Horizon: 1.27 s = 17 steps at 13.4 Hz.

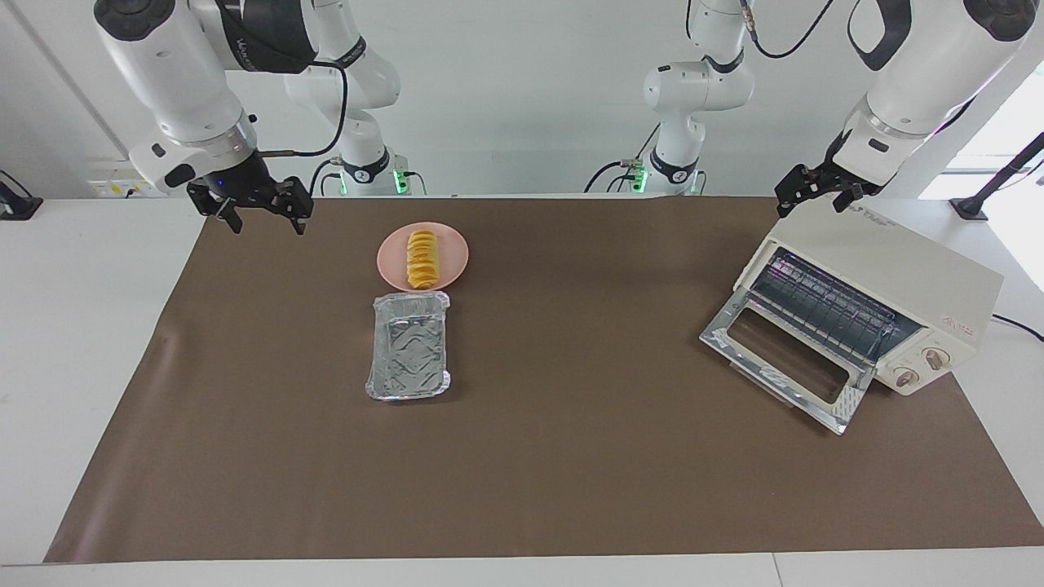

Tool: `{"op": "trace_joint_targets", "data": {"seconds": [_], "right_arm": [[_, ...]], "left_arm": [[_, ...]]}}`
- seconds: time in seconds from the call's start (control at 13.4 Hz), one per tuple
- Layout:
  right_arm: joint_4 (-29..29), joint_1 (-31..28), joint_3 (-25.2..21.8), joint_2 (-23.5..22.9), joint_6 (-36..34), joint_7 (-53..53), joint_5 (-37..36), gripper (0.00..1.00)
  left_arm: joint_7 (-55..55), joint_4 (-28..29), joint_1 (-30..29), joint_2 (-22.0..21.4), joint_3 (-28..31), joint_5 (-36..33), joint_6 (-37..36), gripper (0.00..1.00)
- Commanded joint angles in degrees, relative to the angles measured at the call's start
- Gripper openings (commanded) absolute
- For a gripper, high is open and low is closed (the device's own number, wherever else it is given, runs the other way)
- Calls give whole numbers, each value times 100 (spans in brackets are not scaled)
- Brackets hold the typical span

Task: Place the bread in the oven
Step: 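Grasp the orange bread slices on the pink plate with the right gripper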

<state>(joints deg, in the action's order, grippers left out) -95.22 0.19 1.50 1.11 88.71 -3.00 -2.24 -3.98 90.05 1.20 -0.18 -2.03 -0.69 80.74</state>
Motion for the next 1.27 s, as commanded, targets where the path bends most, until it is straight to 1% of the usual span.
{"op": "trace_joint_targets", "data": {"seconds": [0.0, 0.15, 0.22, 0.3, 0.37, 0.45, 0.52, 0.67, 0.75, 0.9, 1.05, 1.2], "right_arm": [[-172, -36, 34, 109, -29, 72, 4, 100], [-251, -10, 43, 170, -38, 106, 13, 100], [-434, 7, 60, 240, 6, 107, 30, 100], [-827, 16, 61, 406, 198, 46, 353, 100], [-1380, 25, 61, 643, 530, -85, 704, 100], [-1864, 51, 95, 845, 786, -330, 838, 100], [-2321, 278, 139, 969, 1032, -524, 848, 100], [-2789, 639, 148, 1005, 1184, -613, 891, 100], [-3052, 806, 140, 1005, 1393, -744, 1022, 100], [-3693, 1069, 148, 1066, 2182, -964, 1251, 100], [-4256, 1421, 148, 1049, 2938, -1385, 1261, 100], [-4705, 1607, 148, 1023, 3493, -1501, 1261, 100]], "left_arm": [[38, 57, 11, -96, 18, -80, 56, 100], [38, 57, 11, -96, 18, -80, 56, 100], [38, 57, 11, -96, 18, -80, 56, 100], [38, 57, 11, -96, 18, -80, 56, 100], [38, 57, 11, -96, 18, -80, 56, 100], [38, 57, 11, -96, 18, -80, 56, 100], [38, 57, 11, -96, 18, -80, 56, 100], [38, 57, 11, -96, 18, -80, 56, 100], [38, 57, 11, -96, 18, -80, 56, 100], [38, 57, 11, -96, 18, -80, 56, 100], [38, 57, 11, -96, 18, -80, 56, 100], [38, 57, 11, -96, 18, -80, 56, 100]]}}
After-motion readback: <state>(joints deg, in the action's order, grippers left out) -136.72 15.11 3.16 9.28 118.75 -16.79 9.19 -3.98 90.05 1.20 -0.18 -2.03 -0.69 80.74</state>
